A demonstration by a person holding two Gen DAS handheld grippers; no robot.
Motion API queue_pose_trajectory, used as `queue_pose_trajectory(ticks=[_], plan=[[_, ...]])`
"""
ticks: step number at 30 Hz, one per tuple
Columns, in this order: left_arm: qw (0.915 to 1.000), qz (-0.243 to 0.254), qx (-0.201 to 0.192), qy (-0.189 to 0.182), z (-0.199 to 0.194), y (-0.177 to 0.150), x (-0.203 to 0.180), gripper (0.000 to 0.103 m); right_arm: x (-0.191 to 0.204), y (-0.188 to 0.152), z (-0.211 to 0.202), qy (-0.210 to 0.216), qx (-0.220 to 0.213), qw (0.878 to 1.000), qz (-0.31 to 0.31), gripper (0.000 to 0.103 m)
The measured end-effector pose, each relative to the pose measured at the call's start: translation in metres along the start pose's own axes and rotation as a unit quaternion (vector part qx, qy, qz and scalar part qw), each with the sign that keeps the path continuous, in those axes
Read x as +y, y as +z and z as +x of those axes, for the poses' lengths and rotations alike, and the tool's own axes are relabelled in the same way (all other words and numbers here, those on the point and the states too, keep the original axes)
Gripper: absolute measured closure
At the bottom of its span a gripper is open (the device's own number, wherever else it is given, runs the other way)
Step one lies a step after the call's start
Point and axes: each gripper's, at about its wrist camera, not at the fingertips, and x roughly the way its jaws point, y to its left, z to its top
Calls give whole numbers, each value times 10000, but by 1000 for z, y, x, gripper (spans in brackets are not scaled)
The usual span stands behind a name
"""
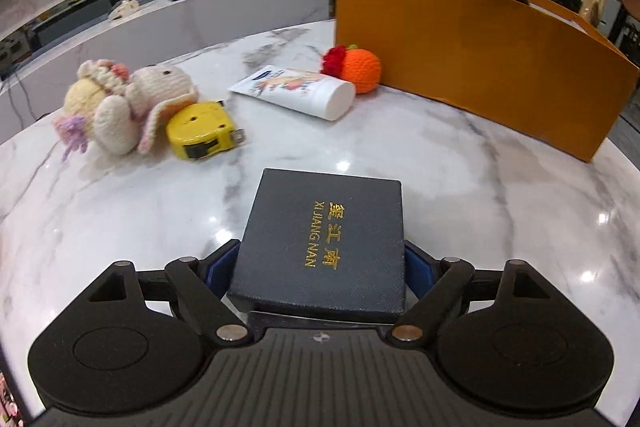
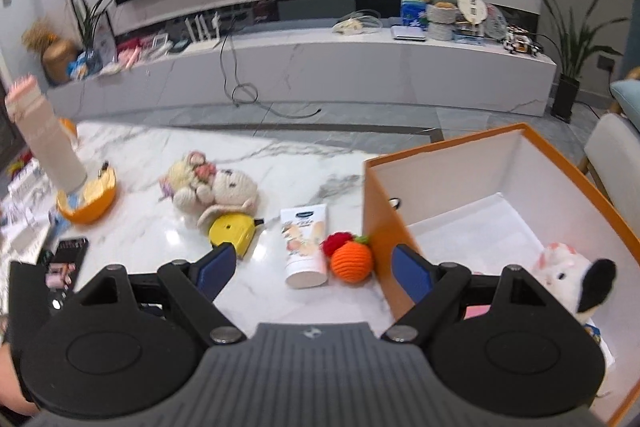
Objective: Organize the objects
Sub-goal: 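Withdraw both tools from the box and move them toward the table objects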
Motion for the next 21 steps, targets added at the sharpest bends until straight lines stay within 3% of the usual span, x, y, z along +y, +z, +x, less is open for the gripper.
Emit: queue_pose_trajectory(ticks=[4,9,16,21], plan=[[9995,-279,133,-77,-8,5,9,5,5,-1,24,-90,210,9997,-99,18],[9963,-770,-78,-367,-31,5,28,1,8,-4,55,-217,464,9985,-197,20],[9906,-1295,275,-332,-42,-16,40,1,25,-3,87,-207,624,9973,-319,25],[9886,-1364,508,-374,-40,-25,38,0,32,-4,105,-291,672,9964,-419,27]])
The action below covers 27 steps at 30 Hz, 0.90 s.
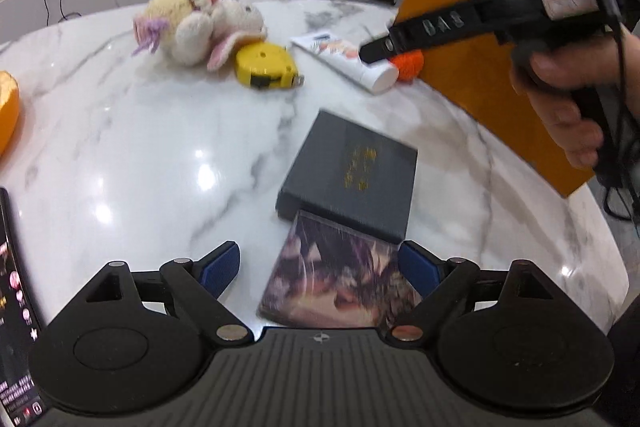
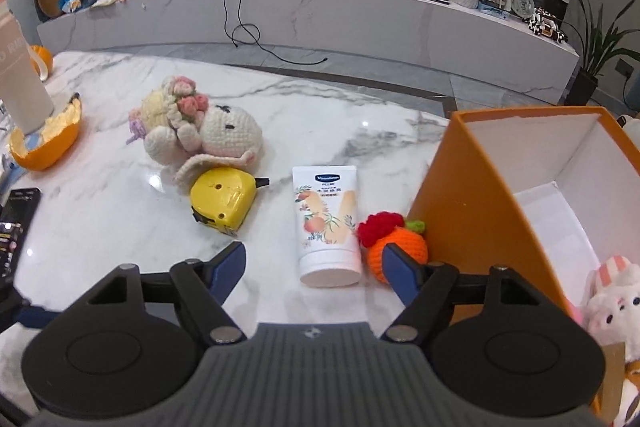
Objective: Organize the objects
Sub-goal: 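Withdraw both tools from the box and move them toward the table objects, then grasp printed card box with left tool while right tool grasps dark gift box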
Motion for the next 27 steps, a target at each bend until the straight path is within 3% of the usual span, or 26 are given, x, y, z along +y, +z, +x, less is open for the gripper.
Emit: queue_pose_trajectory(ticks=[3,6,10,17,18,22,27], plan=[[9999,-52,50,-76,0,-3,0,0,-6,2,8,-66,-47,9999,132,28],[9997,-222,-66,-120,0,-5,2,0,-9,2,16,-50,16,9998,179,37],[9988,-405,-183,-204,-1,-7,-2,0,1,3,22,-72,-23,10000,-2,36],[9998,37,-217,-40,2,-12,-14,0,18,-9,41,-276,294,9982,-453,41],[9997,33,-218,-49,2,-12,-14,0,18,-10,43,-283,329,9982,-422,47],[9997,103,-219,-87,2,-12,-12,0,10,-8,43,73,499,9987,-91,90],[9993,310,-114,-150,4,-10,-13,0,11,-11,38,190,703,9972,-177,91]])
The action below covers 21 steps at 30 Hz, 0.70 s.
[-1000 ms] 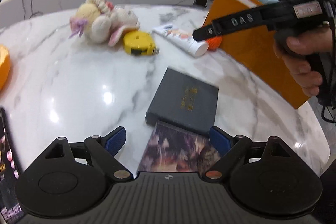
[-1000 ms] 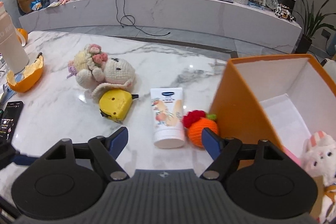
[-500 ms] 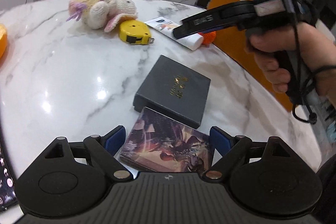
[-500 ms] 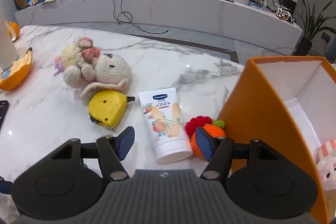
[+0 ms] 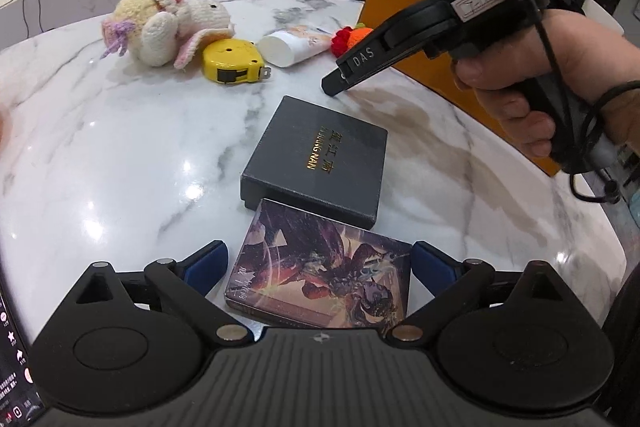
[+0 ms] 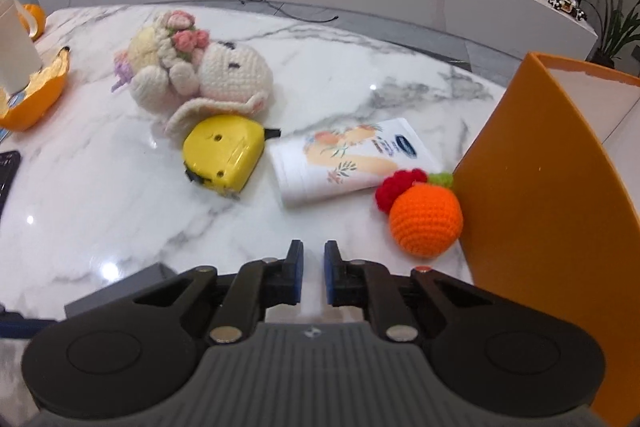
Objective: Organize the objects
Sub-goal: 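Grasp printed card box with left tool while right tool grasps dark gift box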
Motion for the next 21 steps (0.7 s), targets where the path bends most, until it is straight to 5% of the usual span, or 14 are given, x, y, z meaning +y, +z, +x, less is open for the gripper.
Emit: queue_pose_trajectory(ticks=[2,4,6,11,14,17,21], plan=[[10000,58,48,-47,0,1,1,0,1,-2,-3,73,-5,10000,-10,88],[9999,81,109,-79,-1,3,4,0,0,-1,-8,33,-222,9997,82,58],[9999,1,119,-30,-2,3,10,0,-1,4,-14,-17,-476,9988,140,48],[9997,-214,84,67,-6,5,26,0,2,15,-19,151,-521,9980,319,47],[9995,-270,107,109,-7,7,33,0,9,13,-21,642,-308,9973,173,41],[9996,-197,186,65,-8,7,35,0,22,4,-28,1185,-47,9929,-121,24],[9995,-122,298,-13,-10,7,39,0,46,-12,-38,1451,139,9865,-747,22]])
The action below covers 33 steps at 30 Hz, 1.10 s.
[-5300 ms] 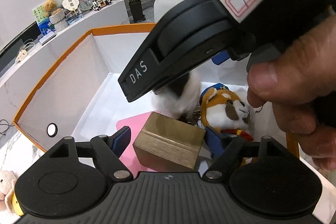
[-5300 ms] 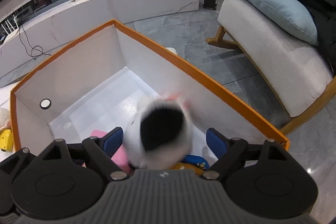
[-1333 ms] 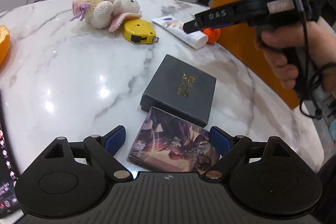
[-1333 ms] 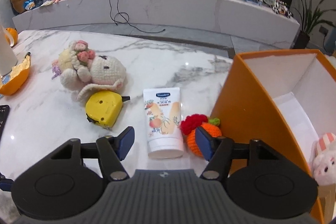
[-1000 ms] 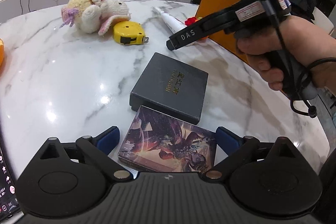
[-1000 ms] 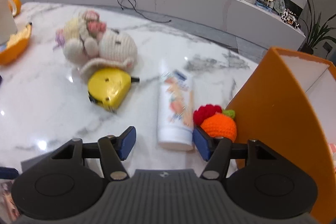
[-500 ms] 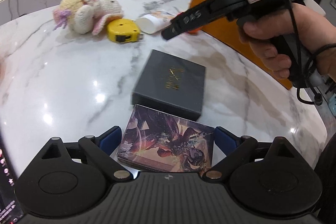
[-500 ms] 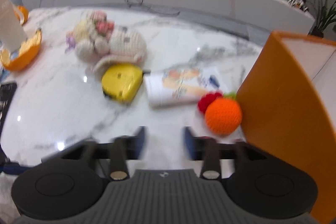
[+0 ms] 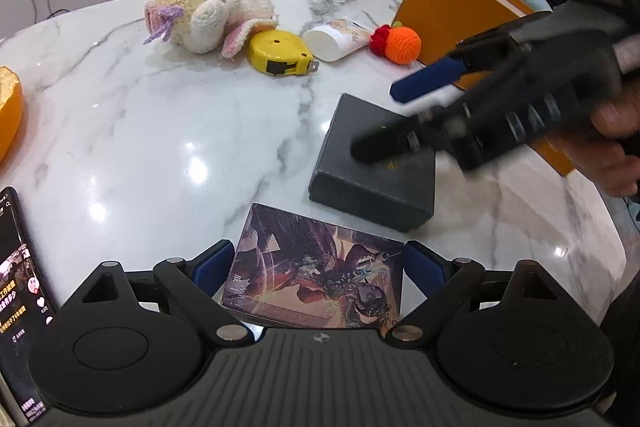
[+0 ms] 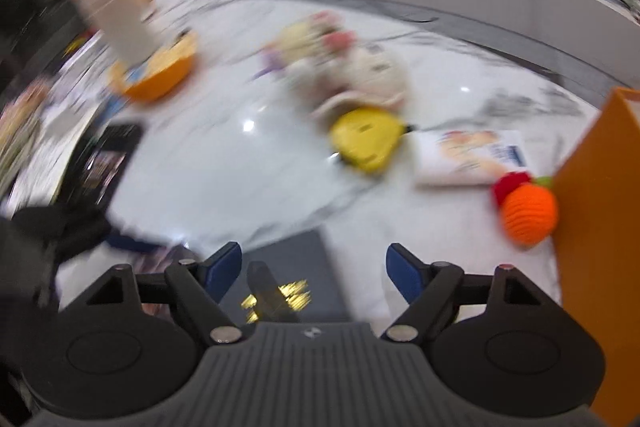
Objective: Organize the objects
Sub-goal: 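Grasp printed card box with left tool while right tool grasps dark gift box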
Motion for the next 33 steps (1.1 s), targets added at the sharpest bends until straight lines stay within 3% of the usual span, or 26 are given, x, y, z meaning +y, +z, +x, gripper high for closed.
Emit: queue_pose_trajectory(ticks=[2,6,10,12,20,33], plan=[[10000,40,17,-20,-1,-1,1,0,10,-6,3,40,156,9997,-185,21],[9994,346,45,76,1,-4,-6,0,24,-12,13,-277,303,9974,-591,20],[9936,1052,126,398,9,-9,-23,0,22,-17,20,-431,482,9963,-566,21],[9918,1175,111,481,11,-10,-26,0,19,-18,25,-462,521,9963,-503,23],[9968,676,-68,428,8,0,-13,0,14,-15,13,-350,409,9985,-127,24],[9973,376,-410,483,-7,13,-13,0,4,8,-17,-357,-56,9989,283,25]])
